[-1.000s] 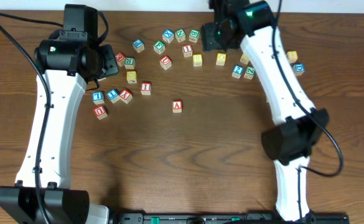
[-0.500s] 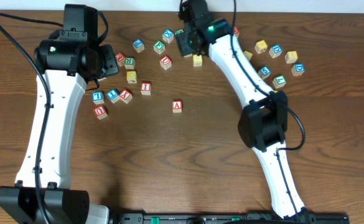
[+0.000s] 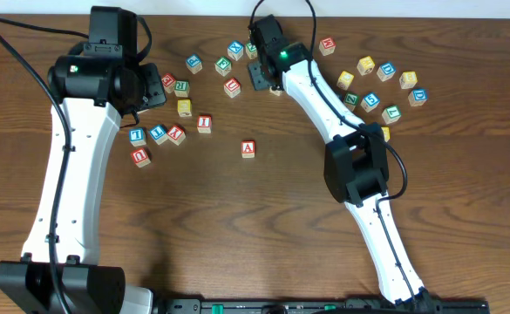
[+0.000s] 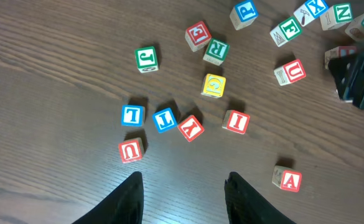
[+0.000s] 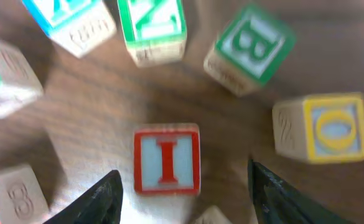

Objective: Spell out AI2
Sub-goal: 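Lower and close the right gripper on the I block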

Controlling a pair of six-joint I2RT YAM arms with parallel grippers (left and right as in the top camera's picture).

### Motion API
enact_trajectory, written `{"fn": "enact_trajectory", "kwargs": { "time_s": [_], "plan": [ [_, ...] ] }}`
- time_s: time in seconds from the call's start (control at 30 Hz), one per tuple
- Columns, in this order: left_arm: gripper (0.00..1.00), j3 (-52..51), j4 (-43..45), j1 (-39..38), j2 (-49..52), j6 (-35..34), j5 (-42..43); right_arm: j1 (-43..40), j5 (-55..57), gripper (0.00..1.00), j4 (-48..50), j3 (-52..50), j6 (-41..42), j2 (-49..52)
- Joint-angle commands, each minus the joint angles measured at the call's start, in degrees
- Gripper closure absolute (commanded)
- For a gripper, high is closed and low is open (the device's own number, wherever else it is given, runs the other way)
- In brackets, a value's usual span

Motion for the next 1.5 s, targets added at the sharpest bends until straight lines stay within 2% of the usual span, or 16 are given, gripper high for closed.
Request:
{"fn": "enact_trajectory", "kwargs": {
  "time_s": [0.0, 0.17, 0.43, 0.63, 0.7, 0.8, 0.87, 1.47],
  "plan": [
    [0.58, -0.5, -0.2, 0.1, 0.7, -0.3, -0.1, 0.8, 1.2, 0.38, 1.3, 0.1, 1.1, -0.4],
    [0.58, -0.5, -0.2, 0.1, 0.7, -0.3, -0.1, 1.1, 1.3, 0.38, 3.6, -1.2, 2.8, -0.3],
    [0.58, -0.5, -0.1, 0.1, 0.7, -0.3, -0.1, 1.1, 1.3, 0.46, 7.7, -5.4, 5.6, 0.0],
    [0.58, -0.5, -0.1, 0.1, 0.7, -0.3, -0.1, 1.1, 1.3, 0.46, 9.9, -6.7, 6.9, 0.0],
    [0.58, -0.5, -0.1, 0.1, 0.7, -0.3, -0.1, 1.1, 1.3, 0.49, 10.0, -6.7, 6.9, 0.0],
    [0.58, -0.5, 0.1, 0.1, 0.7, -0.3, -0.1, 1.1, 1.3, 0.61, 10.0, -6.7, 6.9, 0.0],
    [0.58, -0.5, 0.2, 0.1, 0.7, -0.3, -0.1, 1.1, 1.3, 0.63, 10.3, -6.7, 6.9, 0.0],
    [0.58, -0.5, 1.4, -1.4, 0.7, -0.3, -0.1, 1.1, 1.3, 0.73, 10.4, -5.7, 6.8, -0.1]
  ]
}}
